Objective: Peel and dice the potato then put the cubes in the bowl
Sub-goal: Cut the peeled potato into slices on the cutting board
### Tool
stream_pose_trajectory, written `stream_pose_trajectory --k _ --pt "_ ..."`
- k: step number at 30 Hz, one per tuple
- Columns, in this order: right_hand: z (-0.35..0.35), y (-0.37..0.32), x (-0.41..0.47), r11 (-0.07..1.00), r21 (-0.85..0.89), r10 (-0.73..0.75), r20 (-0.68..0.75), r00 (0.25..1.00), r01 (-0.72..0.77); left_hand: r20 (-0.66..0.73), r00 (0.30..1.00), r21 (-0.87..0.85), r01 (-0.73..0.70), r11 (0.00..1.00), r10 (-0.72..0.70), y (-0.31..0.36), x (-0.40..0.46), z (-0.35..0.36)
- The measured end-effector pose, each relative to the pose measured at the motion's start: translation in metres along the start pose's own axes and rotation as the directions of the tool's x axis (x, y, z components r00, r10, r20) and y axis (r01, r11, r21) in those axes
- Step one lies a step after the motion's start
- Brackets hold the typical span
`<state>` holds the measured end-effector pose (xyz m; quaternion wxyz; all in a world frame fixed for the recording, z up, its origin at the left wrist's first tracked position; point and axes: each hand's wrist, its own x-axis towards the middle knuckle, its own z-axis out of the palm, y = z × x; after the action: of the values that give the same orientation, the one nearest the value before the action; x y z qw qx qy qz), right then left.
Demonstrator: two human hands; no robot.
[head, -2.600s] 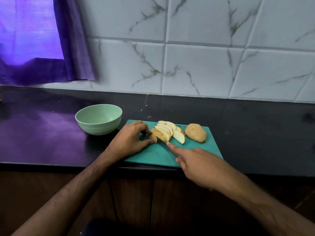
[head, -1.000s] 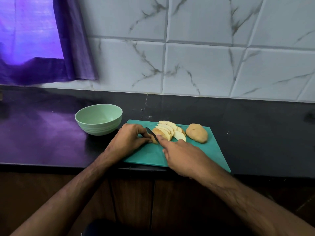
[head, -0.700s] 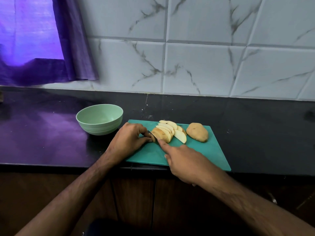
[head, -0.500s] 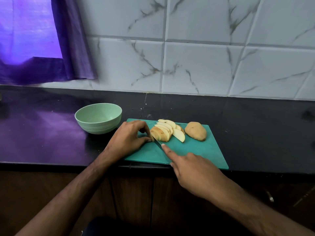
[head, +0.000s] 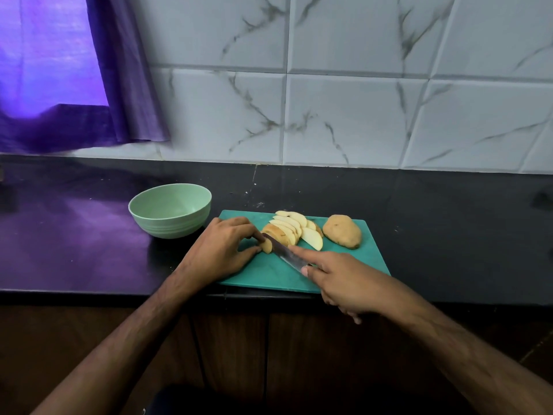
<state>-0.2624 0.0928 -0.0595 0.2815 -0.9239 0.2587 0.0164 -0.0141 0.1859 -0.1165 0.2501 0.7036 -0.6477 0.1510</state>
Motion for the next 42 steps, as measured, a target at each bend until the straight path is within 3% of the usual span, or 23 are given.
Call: stream_pose_trajectory --k 3,6,11,16,24,30,36,42 --pt "-0.004 -0.001 -0.003 0.982 -0.186 -0.036 -0.071 0.997 0.022 0.016 1.000 -0.024 -0.005 1.000 0.005 0.000 0.001 0.001" --pt "-0.006 -0.003 -0.006 0.975 -0.220 -0.032 -0.055 0.998 0.019 0.012 1.000 -0.025 -0.025 0.999 0.025 -0.001 0.001 -0.001" --pt "-0.002 -0.004 -0.006 0.988 -0.156 -0.025 -0.017 1.000 0.022 -0.022 0.998 0.005 -0.054 0.999 0.054 0.000 -0.003 -0.002" --pt "-0.006 -0.003 -0.009 0.994 -0.099 -0.038 0.018 0.999 0.040 -0.027 0.999 -0.134 -0.030 0.991 0.027 -0.009 -0.011 -0.004" --pt "0.009 -0.007 -0.004 0.916 -0.391 -0.126 -0.086 0.988 0.083 -0.031 0.998 -0.166 -0.063 0.984 0.059 -0.010 -0.012 -0.002" --pt "0.011 -0.012 -0.005 0.865 -0.494 -0.140 -0.058 0.988 0.094 -0.046 0.997 -0.171 -0.073 0.983 0.065 -0.007 -0.011 -0.005" --pt "0.018 -0.014 0.008 0.873 -0.480 -0.125 -0.038 0.991 0.091 -0.045 0.996 -0.171 -0.082 0.982 0.075 -0.004 -0.012 -0.008" --pt "-0.001 0.001 -0.039 0.880 -0.468 -0.070 0.053 0.996 0.087 -0.037 0.997 -0.155 -0.071 0.985 0.067 -0.003 -0.012 -0.006"
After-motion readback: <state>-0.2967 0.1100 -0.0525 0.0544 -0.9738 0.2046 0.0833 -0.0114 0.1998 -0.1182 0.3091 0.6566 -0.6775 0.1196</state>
